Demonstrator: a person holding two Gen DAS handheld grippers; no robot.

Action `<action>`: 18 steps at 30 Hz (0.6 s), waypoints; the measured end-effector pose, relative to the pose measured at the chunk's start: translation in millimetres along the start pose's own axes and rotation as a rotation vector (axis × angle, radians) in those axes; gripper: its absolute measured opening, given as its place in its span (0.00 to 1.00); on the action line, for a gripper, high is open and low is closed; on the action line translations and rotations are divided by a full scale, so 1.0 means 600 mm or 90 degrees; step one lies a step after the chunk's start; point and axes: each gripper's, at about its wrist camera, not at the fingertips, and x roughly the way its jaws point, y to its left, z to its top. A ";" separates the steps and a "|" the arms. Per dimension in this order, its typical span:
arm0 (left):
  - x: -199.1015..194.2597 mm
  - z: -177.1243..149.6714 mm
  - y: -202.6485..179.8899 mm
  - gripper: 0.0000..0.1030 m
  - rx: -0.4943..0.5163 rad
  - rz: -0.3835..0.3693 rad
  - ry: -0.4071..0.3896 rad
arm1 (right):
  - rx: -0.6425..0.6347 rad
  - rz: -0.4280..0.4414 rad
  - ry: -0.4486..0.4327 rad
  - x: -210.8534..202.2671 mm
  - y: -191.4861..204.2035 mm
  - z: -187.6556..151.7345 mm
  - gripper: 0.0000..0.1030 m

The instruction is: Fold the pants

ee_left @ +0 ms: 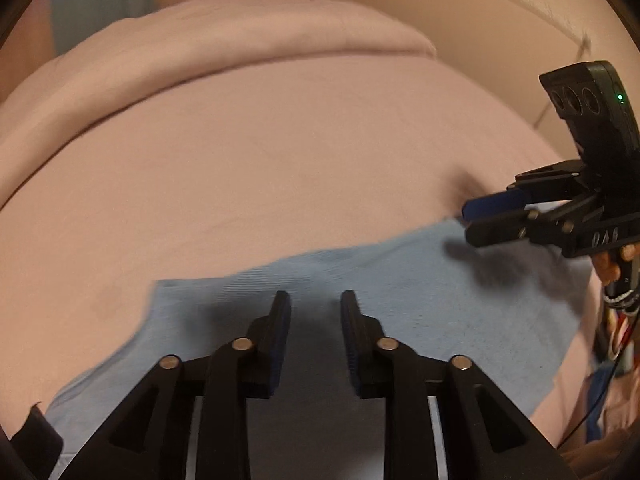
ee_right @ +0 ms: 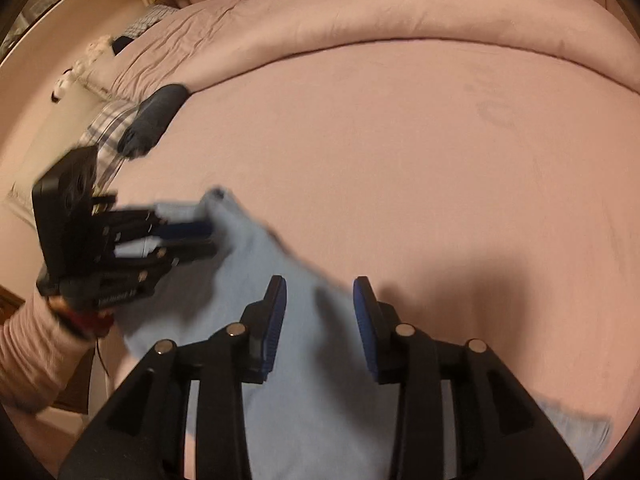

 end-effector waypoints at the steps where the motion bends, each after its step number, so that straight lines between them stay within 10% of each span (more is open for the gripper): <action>1: 0.023 0.000 -0.011 0.28 0.000 0.009 0.023 | 0.002 -0.020 0.014 0.009 -0.013 -0.025 0.33; 5: 0.039 0.013 -0.017 0.31 -0.027 0.045 0.036 | 0.090 -0.047 0.002 0.035 -0.078 -0.042 0.10; 10: 0.001 0.027 -0.053 0.35 -0.023 0.027 0.015 | 0.200 -0.037 -0.141 -0.092 -0.097 -0.092 0.55; 18: -0.020 0.030 -0.132 0.54 -0.044 -0.072 -0.023 | 0.338 -0.095 -0.259 -0.278 -0.135 -0.308 0.58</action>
